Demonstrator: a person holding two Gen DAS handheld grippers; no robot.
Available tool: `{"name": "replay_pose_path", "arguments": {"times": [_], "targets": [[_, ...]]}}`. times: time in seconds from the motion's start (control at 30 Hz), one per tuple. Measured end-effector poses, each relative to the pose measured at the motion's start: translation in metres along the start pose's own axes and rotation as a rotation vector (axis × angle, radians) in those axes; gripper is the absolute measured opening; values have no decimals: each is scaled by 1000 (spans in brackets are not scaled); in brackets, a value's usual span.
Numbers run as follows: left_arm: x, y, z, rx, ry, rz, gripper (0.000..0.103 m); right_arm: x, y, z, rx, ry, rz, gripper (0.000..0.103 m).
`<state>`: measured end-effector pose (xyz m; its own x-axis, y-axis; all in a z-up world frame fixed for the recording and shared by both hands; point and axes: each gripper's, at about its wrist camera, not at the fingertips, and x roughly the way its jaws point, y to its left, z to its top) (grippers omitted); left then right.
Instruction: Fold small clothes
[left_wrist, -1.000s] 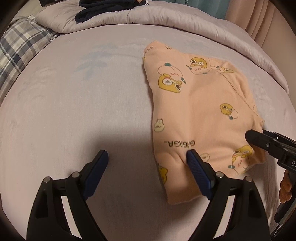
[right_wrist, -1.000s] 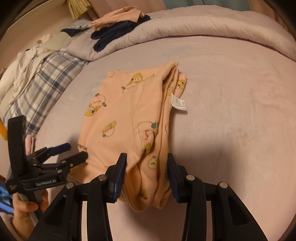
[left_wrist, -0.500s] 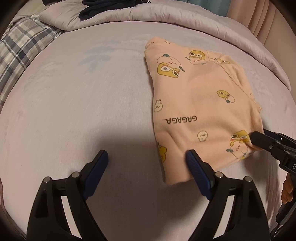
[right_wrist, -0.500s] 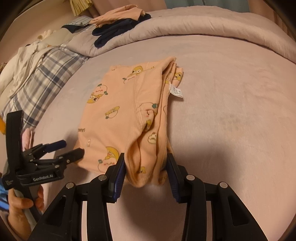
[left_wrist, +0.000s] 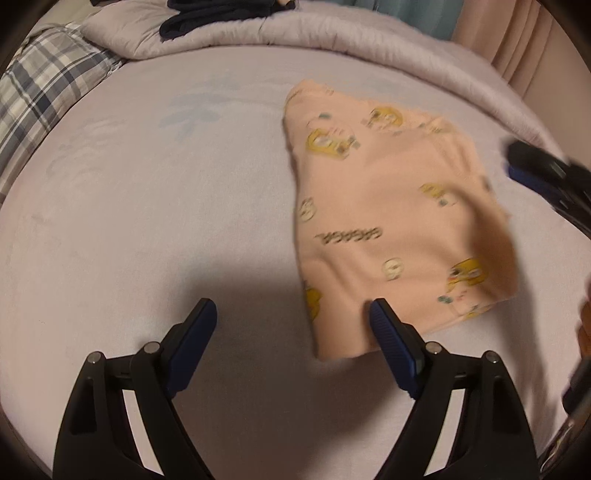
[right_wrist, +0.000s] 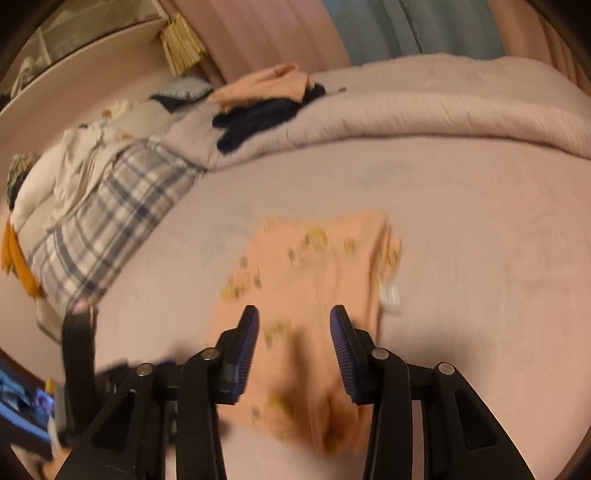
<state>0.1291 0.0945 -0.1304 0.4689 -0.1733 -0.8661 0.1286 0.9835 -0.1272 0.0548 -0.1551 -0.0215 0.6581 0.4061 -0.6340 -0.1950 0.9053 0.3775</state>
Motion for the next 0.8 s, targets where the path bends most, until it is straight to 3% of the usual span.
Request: {"name": "replay_pose_path", "arguments": {"times": [0.13, 0.2, 0.3, 0.37, 0.47, 0.53, 0.6, 0.7, 0.8], "targets": [[-11, -6, 9, 10, -57, -84, 72, 18, -4, 18, 53, 13, 102, 42], [-13, -12, 14, 12, -63, -136, 57, 35, -6, 24, 58, 47, 73, 40], [-8, -27, 18, 51, -61, -170, 38, 62, -12, 30, 79, 115, 49, 28], [1, -36, 19, 80, -37, -190, 33, 74, -16, 31, 84, 147, 19, 23], [17, -47, 14, 125, 2, -172, 32, 88, -23, 28, 65, 190, -95, 20], [21, -51, 12, 154, -4, -150, 32, 94, -33, 26, 73, 208, -132, 11], [21, -53, 12, 169, -9, -141, 32, 95, -44, 26, 107, 206, -141, 0], [18, -47, 16, 135, -3, -163, 32, 85, -52, 23, 163, 184, -104, 0], [12, -39, 24, 110, -35, -180, 32, 62, -40, 15, 109, 137, -60, 0]]}}
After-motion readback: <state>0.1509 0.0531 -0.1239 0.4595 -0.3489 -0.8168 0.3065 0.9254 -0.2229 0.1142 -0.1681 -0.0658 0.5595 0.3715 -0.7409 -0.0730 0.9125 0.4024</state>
